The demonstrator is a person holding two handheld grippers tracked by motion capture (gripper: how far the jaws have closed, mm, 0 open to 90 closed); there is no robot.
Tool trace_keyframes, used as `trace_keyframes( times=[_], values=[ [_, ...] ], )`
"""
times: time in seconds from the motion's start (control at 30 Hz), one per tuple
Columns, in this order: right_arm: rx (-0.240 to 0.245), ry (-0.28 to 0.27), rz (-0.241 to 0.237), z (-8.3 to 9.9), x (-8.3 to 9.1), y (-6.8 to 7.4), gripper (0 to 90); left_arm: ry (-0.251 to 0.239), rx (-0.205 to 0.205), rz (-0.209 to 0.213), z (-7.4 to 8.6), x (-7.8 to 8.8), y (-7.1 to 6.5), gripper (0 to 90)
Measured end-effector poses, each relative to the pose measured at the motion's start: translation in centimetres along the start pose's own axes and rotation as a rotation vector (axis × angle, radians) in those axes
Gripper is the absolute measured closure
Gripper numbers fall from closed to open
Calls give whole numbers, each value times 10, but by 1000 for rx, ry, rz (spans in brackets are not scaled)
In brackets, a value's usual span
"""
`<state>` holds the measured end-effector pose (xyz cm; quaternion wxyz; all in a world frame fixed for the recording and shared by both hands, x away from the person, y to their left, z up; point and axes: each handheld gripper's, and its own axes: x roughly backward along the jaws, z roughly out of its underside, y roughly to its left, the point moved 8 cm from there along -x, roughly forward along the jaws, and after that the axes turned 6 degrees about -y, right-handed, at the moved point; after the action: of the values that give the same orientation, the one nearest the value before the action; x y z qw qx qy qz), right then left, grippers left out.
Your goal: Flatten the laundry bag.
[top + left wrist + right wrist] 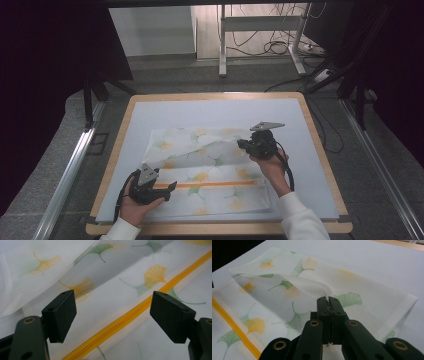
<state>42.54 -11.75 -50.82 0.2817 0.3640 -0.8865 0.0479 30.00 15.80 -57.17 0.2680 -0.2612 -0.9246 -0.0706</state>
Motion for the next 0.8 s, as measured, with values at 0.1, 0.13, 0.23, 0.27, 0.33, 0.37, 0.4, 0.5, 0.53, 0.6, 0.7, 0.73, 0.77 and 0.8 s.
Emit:
trace_keyframes(
  times=[0.1, 0.13, 0.23, 0.27, 0.33, 0.37, 0.4, 0.5, 0.53, 0.6, 0.7, 0.73, 0.77, 0.8],
  values=[
    [-3, 6, 5, 1, -3, -3, 879, 1, 0, 1, 0, 0, 0, 210],
    [-5, 7, 8, 1, -4, -4, 879, 1, -1, 1, 0, 0, 0, 210],
    [-11, 11, 12, 1, -6, -7, 879, 1, -2, 1, 0, 0, 0, 210],
    [-13, 9, 14, 1, -7, -8, 879, 2, -3, 1, 0, 0, 0, 210],
    [-18, 8, 17, 1, -9, -11, 878, 2, -3, 0, 0, 0, 0, 210],
    [-18, 8, 17, 1, -9, -11, 878, 2, -3, 0, 0, 0, 0, 210],
    [-20, 9, 17, 1, -9, -11, 878, 3, -3, 0, 0, 0, 0, 210],
    [-24, 9, 24, 1, -10, -15, 878, 3, -2, 1, 0, 0, 0, 210],
    [-25, 8, 27, 1, -11, -18, 878, 3, -3, 1, 0, 0, 0, 210],
    [-31, 8, 28, 1, -11, -19, 878, 3, -3, 1, 0, 0, 0, 210],
    [-39, 9, 30, 1, -13, -22, 878, 5, -6, 0, 0, 0, 0, 210],
    [-43, 8, 32, 1, -14, -23, 878, 5, -6, 0, 0, 0, 0, 210],
    [-50, 9, 29, 2, -15, -25, 877, 5, -6, 0, 0, 0, 0, 210],
    [-50, 9, 29, 2, -15, -25, 877, 5, -6, 0, 0, 0, 0, 210]
  ],
)
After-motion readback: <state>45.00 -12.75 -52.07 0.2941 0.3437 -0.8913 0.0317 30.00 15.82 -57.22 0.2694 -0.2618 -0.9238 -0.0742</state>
